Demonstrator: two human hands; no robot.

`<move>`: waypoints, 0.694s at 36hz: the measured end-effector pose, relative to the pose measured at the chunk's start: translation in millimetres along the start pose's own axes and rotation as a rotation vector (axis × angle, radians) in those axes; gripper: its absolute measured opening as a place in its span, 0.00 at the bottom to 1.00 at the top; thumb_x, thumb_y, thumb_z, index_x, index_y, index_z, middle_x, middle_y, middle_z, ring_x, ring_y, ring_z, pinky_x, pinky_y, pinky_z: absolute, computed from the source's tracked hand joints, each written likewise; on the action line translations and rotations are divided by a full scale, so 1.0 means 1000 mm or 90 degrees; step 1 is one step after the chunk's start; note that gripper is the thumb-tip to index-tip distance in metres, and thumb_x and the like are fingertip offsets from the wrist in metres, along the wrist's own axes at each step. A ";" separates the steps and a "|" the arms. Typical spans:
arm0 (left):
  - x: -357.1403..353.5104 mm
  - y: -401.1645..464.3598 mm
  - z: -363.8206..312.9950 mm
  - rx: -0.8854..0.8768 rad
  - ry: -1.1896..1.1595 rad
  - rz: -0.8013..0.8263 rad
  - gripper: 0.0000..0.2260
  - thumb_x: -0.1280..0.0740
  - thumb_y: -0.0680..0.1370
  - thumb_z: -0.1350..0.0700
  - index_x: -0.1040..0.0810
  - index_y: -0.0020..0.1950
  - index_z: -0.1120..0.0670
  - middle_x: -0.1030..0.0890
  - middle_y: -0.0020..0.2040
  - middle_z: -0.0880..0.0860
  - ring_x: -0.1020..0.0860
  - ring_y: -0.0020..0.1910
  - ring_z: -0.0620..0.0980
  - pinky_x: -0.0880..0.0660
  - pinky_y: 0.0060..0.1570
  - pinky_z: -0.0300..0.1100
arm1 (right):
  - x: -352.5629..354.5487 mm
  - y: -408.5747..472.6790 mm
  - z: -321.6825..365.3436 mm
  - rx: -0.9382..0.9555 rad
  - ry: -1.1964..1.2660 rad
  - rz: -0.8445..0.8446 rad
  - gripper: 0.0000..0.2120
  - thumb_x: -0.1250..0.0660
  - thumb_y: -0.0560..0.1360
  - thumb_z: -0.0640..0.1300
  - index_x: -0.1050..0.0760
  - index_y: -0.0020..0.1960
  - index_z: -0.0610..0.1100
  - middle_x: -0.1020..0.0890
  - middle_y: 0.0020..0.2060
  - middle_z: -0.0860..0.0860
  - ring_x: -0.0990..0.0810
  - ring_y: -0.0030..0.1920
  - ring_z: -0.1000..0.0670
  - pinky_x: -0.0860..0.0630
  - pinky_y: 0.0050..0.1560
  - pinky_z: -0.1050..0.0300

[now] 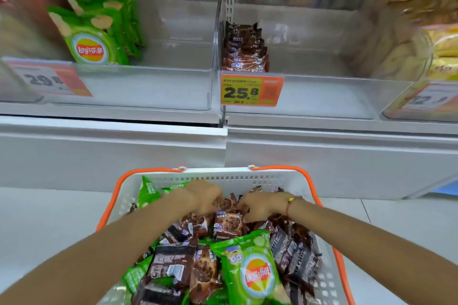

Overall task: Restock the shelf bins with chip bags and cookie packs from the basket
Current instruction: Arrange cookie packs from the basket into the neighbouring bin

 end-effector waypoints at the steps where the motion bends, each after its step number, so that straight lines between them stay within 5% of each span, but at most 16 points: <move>1: -0.007 0.005 -0.003 0.002 0.019 -0.009 0.13 0.36 0.80 0.51 0.24 0.63 0.54 0.21 0.59 0.54 0.24 0.60 0.55 0.27 0.58 0.47 | -0.007 0.007 0.001 -0.015 -0.012 0.001 0.16 0.37 0.79 0.45 0.28 0.63 0.38 0.21 0.58 0.40 0.24 0.52 0.44 0.32 0.46 0.57; 3: -0.020 0.012 -0.011 0.008 0.090 -0.031 0.13 0.36 0.79 0.50 0.24 0.60 0.56 0.21 0.57 0.56 0.23 0.58 0.57 0.27 0.55 0.48 | -0.019 0.017 0.001 -0.052 -0.014 -0.005 0.21 0.38 0.79 0.43 0.35 0.69 0.35 0.23 0.60 0.38 0.23 0.54 0.42 0.29 0.48 0.55; 7: -0.049 0.020 -0.021 0.010 0.249 -0.034 0.20 0.34 0.78 0.51 0.30 0.67 0.59 0.26 0.65 0.57 0.30 0.65 0.57 0.37 0.67 0.51 | -0.029 0.025 0.000 -0.069 0.004 -0.077 0.32 0.38 0.77 0.40 0.49 0.76 0.36 0.25 0.62 0.38 0.24 0.59 0.40 0.26 0.55 0.53; 12: -0.054 0.020 -0.018 0.026 0.248 -0.085 0.25 0.31 0.77 0.49 0.32 0.69 0.59 0.29 0.66 0.57 0.33 0.66 0.56 0.40 0.70 0.51 | -0.021 0.022 -0.005 -0.048 0.005 -0.165 0.14 0.34 0.75 0.39 0.27 0.59 0.36 0.22 0.55 0.41 0.22 0.56 0.41 0.28 0.47 0.55; 17: -0.039 0.011 -0.022 0.000 0.169 -0.104 0.18 0.34 0.78 0.49 0.26 0.65 0.57 0.29 0.64 0.56 0.32 0.65 0.56 0.39 0.66 0.49 | -0.007 0.020 -0.009 -0.029 -0.016 -0.151 0.15 0.28 0.72 0.47 0.21 0.59 0.45 0.19 0.55 0.47 0.22 0.57 0.46 0.26 0.54 0.56; 23: 0.021 -0.015 -0.019 -0.036 0.019 -0.076 0.17 0.36 0.79 0.46 0.25 0.65 0.53 0.25 0.63 0.54 0.28 0.63 0.55 0.30 0.61 0.49 | 0.036 -0.017 -0.006 0.058 0.078 -0.156 0.13 0.27 0.72 0.46 0.18 0.56 0.45 0.18 0.44 0.55 0.25 0.42 0.58 0.32 0.40 0.68; 25: 0.049 -0.028 -0.018 -0.041 -0.018 -0.086 0.17 0.36 0.79 0.45 0.26 0.65 0.51 0.24 0.64 0.52 0.27 0.63 0.54 0.29 0.59 0.46 | 0.057 -0.039 -0.005 0.084 0.139 -0.194 0.12 0.27 0.72 0.43 0.19 0.54 0.42 0.19 0.44 0.53 0.23 0.44 0.58 0.31 0.41 0.70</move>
Point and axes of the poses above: each hand's wrist, its own y-axis towards the middle knuckle, its own x-axis out of the back of the hand, z = x × y, the point moved 8 cm from there along y, towards the middle knuckle
